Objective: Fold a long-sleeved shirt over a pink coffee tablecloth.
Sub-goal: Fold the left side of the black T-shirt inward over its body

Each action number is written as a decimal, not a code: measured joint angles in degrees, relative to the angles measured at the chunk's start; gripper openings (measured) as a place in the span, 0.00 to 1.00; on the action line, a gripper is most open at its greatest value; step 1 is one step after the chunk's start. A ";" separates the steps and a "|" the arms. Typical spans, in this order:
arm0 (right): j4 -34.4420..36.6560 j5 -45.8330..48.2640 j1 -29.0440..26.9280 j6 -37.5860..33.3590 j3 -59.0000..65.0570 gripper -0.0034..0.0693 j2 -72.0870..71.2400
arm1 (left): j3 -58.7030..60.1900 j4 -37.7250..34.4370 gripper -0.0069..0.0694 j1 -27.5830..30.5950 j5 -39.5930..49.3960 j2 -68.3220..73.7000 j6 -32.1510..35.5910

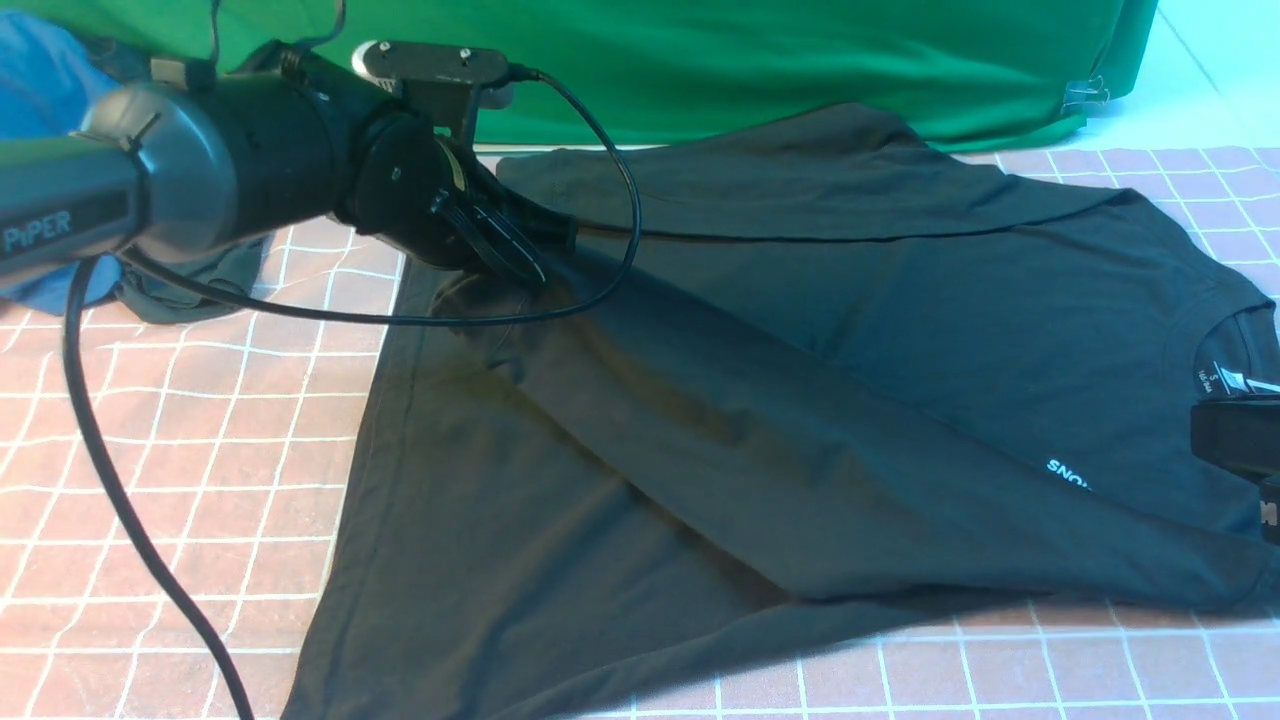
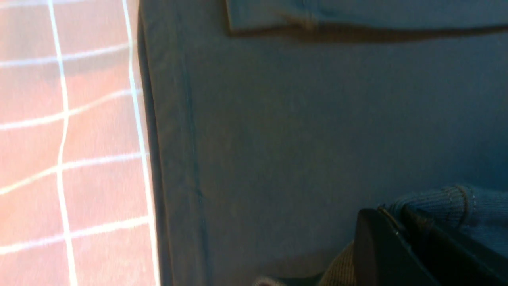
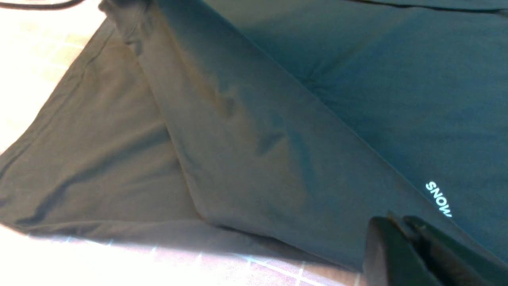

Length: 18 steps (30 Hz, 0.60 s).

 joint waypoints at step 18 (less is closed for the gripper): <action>0.00 0.00 0.00 0.00 0.00 0.14 0.00 | -0.42 6.28 0.28 0.00 -4.28 4.39 -0.01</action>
